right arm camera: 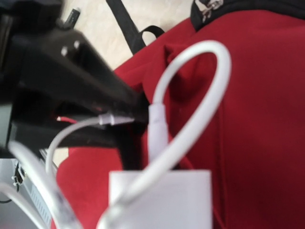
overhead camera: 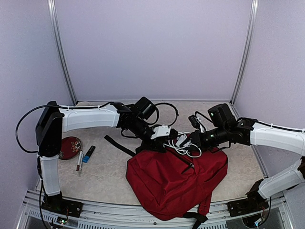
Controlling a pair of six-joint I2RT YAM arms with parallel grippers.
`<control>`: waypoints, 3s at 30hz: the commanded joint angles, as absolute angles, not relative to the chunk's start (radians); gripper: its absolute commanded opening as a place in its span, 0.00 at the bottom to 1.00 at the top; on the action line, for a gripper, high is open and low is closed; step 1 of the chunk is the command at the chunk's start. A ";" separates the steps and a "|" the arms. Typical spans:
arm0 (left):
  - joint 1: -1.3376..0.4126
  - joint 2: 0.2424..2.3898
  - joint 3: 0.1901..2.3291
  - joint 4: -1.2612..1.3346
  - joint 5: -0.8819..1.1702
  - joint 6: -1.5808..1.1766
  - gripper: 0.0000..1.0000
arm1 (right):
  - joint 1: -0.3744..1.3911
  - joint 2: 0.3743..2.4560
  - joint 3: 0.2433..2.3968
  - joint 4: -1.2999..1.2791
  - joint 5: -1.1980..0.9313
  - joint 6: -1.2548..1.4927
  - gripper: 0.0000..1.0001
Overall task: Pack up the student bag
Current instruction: Pick up the lower front pocket of the student bag, then place the charger in the lower front pocket of the bag.
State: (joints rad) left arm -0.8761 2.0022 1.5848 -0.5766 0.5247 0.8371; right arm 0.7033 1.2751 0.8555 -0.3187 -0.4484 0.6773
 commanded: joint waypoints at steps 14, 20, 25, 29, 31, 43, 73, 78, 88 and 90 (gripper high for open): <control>-0.879 1.908 1.500 -0.472 0.422 0.797 0.39 | 0.615 1.113 0.977 -0.480 -0.305 0.607 0.00; -0.886 1.958 1.561 -0.512 0.423 0.797 0.41 | 0.615 1.076 0.979 -0.483 -0.321 0.616 0.00; -0.890 1.898 1.536 -0.498 0.452 0.795 0.00 | 0.634 1.137 0.946 -0.425 -0.450 0.649 0.00; -0.897 1.792 1.426 -0.387 0.574 0.835 0.00 | 0.703 1.210 0.951 -0.350 -0.431 0.693 0.00; -0.906 1.762 1.395 -0.354 0.599 0.840 0.00 | 0.731 1.258 0.968 -0.328 -0.424 0.699 0.00; -0.911 1.746 1.411 -0.328 0.657 0.833 0.00 | 0.799 1.405 0.922 -0.260 -0.528 0.534 0.00; -0.808 1.825 1.546 -0.368 0.653 1.045 0.00 | 0.545 1.347 1.022 -0.207 -0.705 0.411 0.00; -0.808 1.816 1.531 -0.376 0.686 1.074 0.00 | 0.570 1.407 0.960 -0.106 -0.760 0.452 0.00; -0.816 1.811 1.538 -0.435 0.746 1.117 0.00 | 0.702 1.545 0.915 -0.105 -0.695 0.471 0.00; -0.816 1.809 1.539 -0.454 0.755 1.134 0.00 | 0.717 1.571 0.927 -0.147 -0.684 0.431 0.00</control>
State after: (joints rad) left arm -0.8062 1.8633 1.5337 -0.4412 0.6590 1.0904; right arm 0.6731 1.5150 0.9146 -0.0906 -0.7105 0.4870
